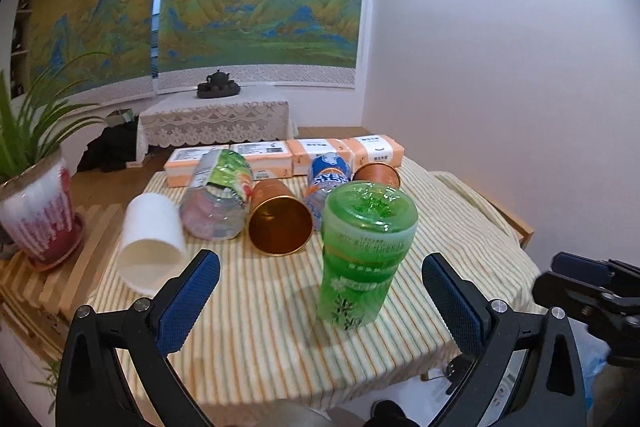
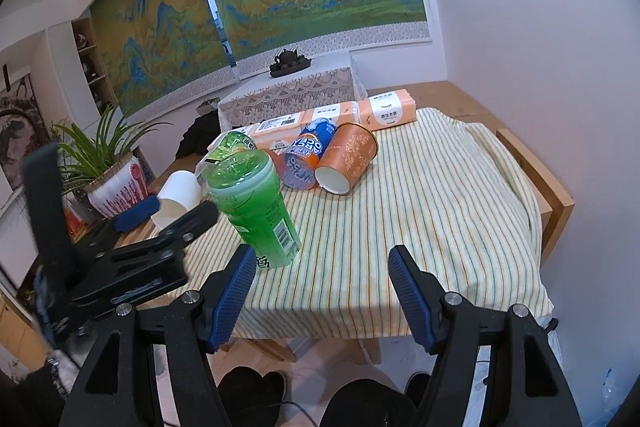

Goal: Flip cup upside down

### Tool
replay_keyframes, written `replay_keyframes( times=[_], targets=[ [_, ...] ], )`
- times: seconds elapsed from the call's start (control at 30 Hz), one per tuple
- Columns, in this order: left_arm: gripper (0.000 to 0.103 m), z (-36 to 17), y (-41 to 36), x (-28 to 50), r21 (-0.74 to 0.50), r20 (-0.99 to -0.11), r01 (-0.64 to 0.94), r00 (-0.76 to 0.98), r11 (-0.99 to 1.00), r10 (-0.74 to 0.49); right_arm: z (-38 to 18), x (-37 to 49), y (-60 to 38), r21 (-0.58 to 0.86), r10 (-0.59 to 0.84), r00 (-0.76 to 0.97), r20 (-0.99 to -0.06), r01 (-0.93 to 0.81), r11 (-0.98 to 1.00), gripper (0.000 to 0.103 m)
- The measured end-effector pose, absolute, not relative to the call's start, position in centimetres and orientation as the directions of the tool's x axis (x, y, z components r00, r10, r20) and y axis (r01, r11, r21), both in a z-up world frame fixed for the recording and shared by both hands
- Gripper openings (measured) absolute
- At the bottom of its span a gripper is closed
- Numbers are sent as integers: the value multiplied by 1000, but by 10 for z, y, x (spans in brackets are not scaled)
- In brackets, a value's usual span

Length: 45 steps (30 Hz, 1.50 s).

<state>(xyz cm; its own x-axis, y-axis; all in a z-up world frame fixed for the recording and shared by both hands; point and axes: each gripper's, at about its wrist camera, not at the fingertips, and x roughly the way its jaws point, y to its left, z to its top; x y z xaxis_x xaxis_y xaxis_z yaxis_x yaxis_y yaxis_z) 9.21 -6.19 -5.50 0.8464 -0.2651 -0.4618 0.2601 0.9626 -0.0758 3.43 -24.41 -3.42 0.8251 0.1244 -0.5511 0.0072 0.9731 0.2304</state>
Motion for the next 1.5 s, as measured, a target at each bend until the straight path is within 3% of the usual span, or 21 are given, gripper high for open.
replay_keyframes(
  times=[0.23,0.83,1.5],
  targets=[
    [102,-45,-38,64,-108,-482,188,849,976,-217,-35,28,-224,174,90,849,-521,2,985,68],
    [102,-22,3,-20,-87,-394,62,914,994,-92,-37,-4,-173,44,13,909,-416,6,999,86],
    [102,-18,-4,-34,-78,-370,65,925,995,-89,-24,-31,-170,27,-91,949,-303,103,994,89]
  ],
)
